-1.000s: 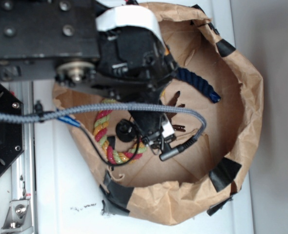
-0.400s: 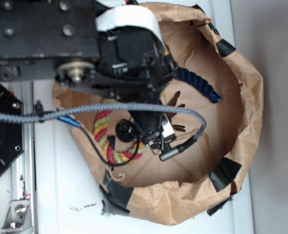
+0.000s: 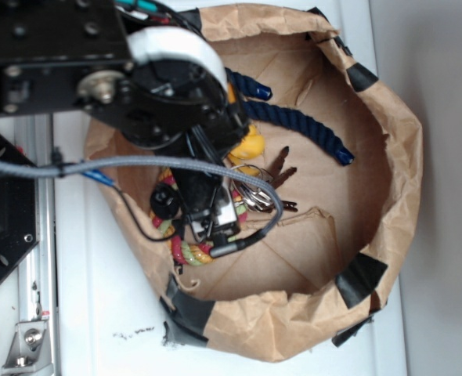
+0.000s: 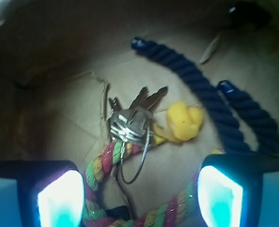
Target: Grab the silver keys.
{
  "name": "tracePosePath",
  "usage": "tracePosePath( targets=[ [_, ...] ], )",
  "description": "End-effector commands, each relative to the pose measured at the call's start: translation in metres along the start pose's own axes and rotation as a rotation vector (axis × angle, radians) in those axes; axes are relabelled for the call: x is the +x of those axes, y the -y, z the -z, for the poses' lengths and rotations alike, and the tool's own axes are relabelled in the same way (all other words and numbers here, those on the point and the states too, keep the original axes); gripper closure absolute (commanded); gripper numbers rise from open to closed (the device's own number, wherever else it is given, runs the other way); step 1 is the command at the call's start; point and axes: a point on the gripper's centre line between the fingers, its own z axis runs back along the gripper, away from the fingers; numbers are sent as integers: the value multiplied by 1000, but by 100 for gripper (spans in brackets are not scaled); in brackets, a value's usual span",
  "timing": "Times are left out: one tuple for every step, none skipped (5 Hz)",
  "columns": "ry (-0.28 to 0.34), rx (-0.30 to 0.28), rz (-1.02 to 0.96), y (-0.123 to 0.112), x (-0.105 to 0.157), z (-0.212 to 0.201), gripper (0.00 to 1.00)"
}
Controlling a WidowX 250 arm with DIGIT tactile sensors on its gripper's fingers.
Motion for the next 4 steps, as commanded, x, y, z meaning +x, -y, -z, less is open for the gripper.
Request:
tracePosePath(
  targets=[
    [-12, 35, -22, -16, 3, -2, 0],
    [10, 98, -27, -27, 0, -10, 0],
    [10, 136, -37, -30, 0, -12, 0],
    [12, 143, -35, -32, -4, -10, 0]
  ],
)
